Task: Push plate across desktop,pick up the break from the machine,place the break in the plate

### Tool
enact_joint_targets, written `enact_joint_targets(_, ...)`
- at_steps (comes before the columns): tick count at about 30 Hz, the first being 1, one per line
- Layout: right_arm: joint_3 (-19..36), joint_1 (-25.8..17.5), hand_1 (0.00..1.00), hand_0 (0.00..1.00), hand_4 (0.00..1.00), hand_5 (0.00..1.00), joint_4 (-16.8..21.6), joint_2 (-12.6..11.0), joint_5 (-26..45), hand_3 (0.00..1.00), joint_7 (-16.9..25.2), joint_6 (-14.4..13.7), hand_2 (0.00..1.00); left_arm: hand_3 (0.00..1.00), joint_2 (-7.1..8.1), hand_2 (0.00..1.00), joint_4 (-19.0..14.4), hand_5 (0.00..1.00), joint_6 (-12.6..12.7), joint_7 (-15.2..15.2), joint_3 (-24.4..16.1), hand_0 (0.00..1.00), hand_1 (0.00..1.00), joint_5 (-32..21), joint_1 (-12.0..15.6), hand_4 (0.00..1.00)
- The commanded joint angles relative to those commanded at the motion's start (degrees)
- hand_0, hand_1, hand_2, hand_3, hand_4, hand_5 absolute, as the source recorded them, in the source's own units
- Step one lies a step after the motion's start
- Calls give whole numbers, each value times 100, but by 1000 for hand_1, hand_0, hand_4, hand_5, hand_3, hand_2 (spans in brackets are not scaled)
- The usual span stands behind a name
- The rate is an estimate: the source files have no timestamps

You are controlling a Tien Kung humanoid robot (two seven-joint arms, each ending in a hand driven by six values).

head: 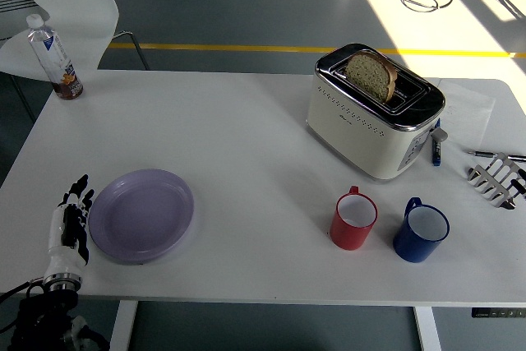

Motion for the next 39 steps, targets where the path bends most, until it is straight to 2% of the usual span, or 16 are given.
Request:
enact_joint_targets(11,-43,44,644,710,538,545,-12,28,-8,689,6,7,673,863,0,966,6,998,-93,21,100,910,919,-39,-34,534)
enact_joint_targets(17,-64,52,644,710,538,543,-13,23,-5,689,9,4,673,862,0,966,0,998,-131,32,153,889,905,-72,-34,534)
enact_joint_targets(18,-71,49,643,709,536,544,-14,23,-4,689,9,4,673,860,0,960,-9,998,-141,33,168,855,887,-81,-28,534)
enact_joint_targets(23,-88,31,643,709,536,544,-19,28,2,689,9,5,673,860,0,960,-38,998,-202,38,255,855,887,-116,-7,534)
enact_joint_targets(33,-86,30,645,710,537,544,-41,29,5,689,11,3,672,858,0,952,-78,998,-345,58,571,834,867,-277,-4,536)
enact_joint_targets(39,-97,38,644,710,538,545,-48,32,10,689,14,3,672,854,0,947,-199,998,-361,-23,955,827,862,-545,16,537)
